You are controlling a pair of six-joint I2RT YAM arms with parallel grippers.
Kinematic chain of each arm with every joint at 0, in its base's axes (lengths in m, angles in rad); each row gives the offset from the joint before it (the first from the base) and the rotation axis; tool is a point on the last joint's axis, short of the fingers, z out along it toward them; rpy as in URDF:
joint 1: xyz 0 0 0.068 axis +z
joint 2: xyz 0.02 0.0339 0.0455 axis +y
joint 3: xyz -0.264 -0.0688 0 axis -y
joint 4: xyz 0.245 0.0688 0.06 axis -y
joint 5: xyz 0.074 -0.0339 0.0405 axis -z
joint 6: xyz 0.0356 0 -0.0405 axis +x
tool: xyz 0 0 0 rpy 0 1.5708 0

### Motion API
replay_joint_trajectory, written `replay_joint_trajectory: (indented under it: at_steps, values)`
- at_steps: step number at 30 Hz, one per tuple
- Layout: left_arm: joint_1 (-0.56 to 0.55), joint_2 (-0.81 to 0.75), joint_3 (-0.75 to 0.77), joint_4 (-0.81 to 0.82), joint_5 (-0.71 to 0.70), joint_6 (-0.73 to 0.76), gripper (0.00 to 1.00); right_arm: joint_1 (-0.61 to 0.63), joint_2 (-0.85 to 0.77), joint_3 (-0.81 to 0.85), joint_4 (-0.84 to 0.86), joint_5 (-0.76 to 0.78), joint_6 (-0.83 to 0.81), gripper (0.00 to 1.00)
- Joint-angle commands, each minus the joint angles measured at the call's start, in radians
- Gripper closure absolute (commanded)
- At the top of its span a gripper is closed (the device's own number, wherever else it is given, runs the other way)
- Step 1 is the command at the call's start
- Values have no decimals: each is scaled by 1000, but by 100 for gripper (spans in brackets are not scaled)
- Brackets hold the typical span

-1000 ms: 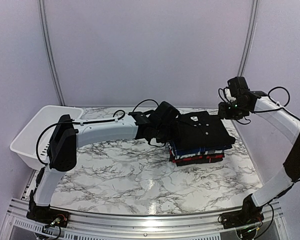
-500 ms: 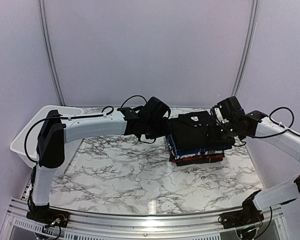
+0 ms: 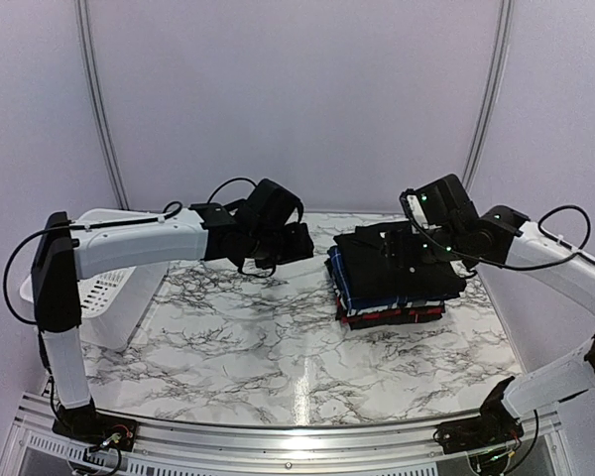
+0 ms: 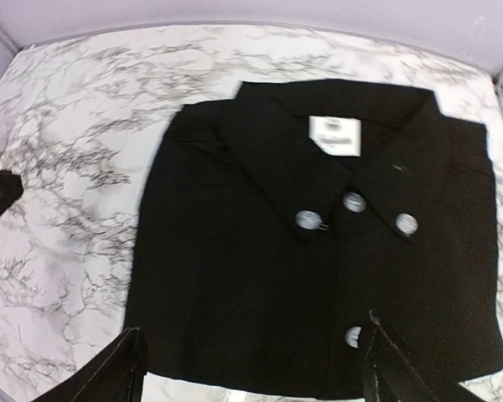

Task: Fold and stack the long sleeve shirts
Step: Place the square-folded shirt on the square-folded shirt, then move the square-folded shirt to the corner of the board.

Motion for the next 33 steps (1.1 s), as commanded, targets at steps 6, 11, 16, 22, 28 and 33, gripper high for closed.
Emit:
replay_joint_trajectory:
  at_steps: [6, 11, 16, 22, 28, 33]
  values:
    - [81, -337, -290, 7, -108, 52, 1, 251, 334, 276, 95, -8, 11, 2]
    - [101, -526, -445, 3, -170, 57, 1, 298, 522, 409, 109, -52, 12, 1]
    - [114, -649, -524, -7, -182, 61, 1, 300, 667, 493, 149, -131, 36, 1]
    - [118, -675, -546, -24, -181, 62, 1, 286, 785, 498, 172, -131, 82, 1]
    - [118, -651, -549, -24, -166, 40, 1, 232, 816, 424, 235, -136, 105, 1]
    - [118, -636, -541, -23, -162, 34, 1, 178, 800, 328, 262, -112, 111, 2]
